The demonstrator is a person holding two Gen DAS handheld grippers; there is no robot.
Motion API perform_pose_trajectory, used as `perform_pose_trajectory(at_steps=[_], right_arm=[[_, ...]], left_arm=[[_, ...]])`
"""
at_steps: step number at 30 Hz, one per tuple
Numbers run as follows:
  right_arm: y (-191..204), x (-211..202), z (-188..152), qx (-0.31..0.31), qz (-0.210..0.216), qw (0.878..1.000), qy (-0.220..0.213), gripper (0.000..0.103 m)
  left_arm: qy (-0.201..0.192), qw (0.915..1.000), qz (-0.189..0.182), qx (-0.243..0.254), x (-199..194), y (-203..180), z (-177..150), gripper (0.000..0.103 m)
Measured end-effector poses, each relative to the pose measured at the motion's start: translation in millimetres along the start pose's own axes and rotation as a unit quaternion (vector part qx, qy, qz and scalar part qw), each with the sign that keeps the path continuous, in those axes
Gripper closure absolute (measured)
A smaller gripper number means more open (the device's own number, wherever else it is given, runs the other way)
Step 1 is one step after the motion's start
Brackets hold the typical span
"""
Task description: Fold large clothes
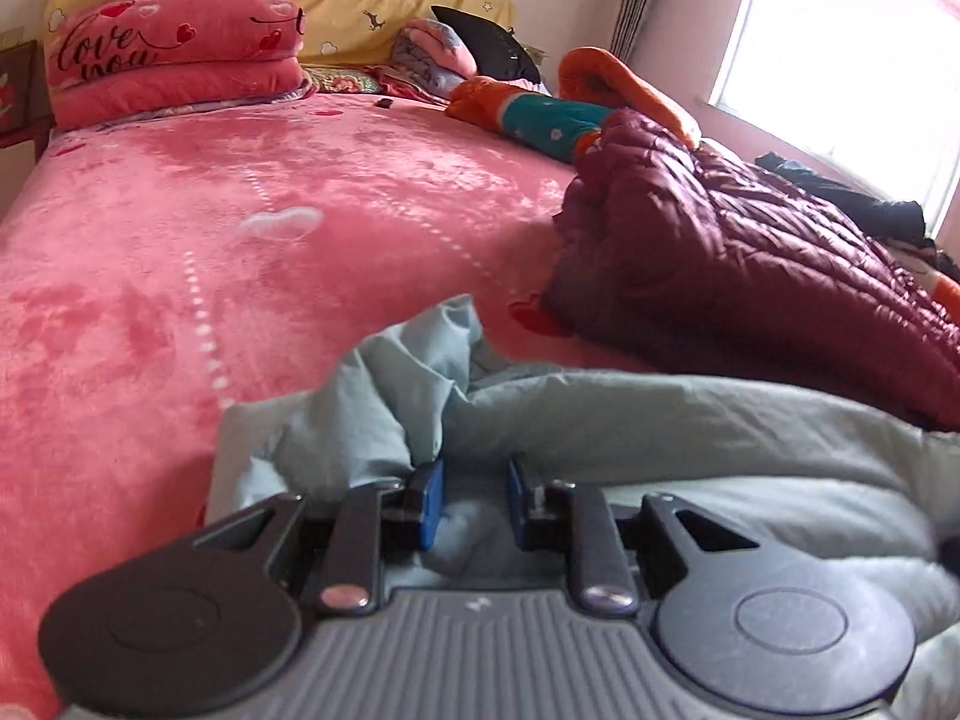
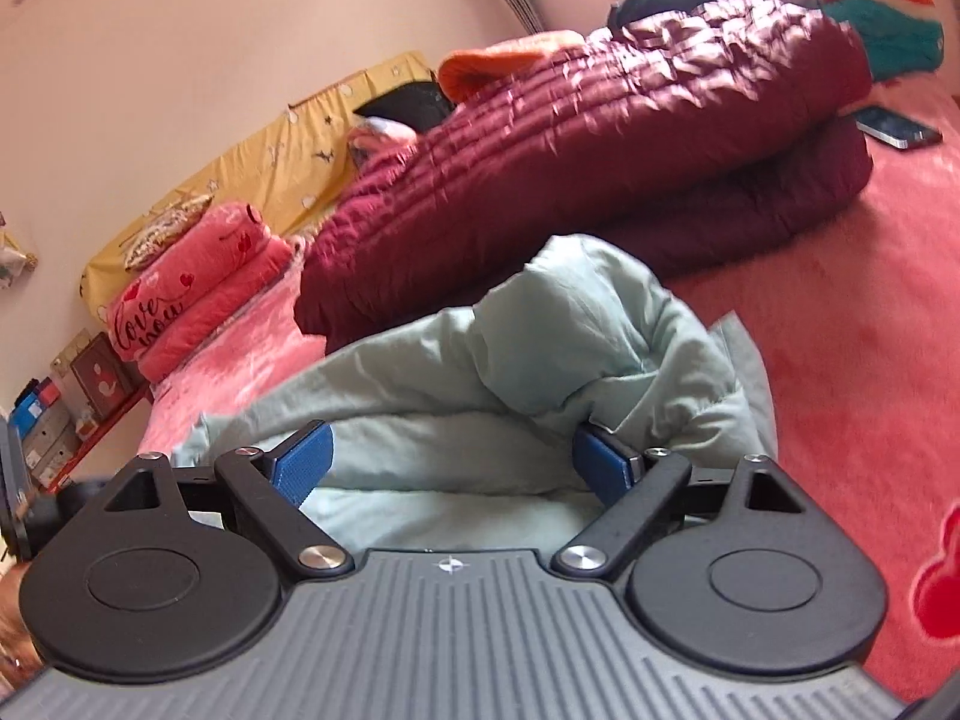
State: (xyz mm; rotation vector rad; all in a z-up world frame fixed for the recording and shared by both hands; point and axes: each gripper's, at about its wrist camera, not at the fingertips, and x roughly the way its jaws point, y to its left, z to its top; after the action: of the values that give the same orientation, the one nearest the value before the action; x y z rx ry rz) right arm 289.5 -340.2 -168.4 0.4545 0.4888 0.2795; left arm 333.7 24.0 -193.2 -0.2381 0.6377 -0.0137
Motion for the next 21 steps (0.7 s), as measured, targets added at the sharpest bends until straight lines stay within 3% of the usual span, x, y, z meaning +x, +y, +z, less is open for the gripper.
perform_pose_trajectory(at_steps=[4, 7, 15, 21], right_arm=[[3, 10, -1, -0.028, -0.056, 0.998, -0.009, 0.000], [-11, 21, -2, -0.005, -0.102, 0.995, 0.002, 0.000], [-11, 41, -16, -0.030, -0.129, 0.991, 0.019, 0.000], [-15, 28, -13, -0.019, -0.106, 0.994, 0.015, 0.000]], left_arm=[[-0.008, 0.9998, 0.013, 0.014, 4, 0, -3, 0.082], [-0.015, 0.9993, 0.018, 0.029, 6, -1, -7, 0.082], [-0.029, 0.9970, 0.038, 0.061, 11, -9, -17, 0.082], [-0.031, 0.9950, 0.058, 0.075, 6, -15, -16, 0.078]])
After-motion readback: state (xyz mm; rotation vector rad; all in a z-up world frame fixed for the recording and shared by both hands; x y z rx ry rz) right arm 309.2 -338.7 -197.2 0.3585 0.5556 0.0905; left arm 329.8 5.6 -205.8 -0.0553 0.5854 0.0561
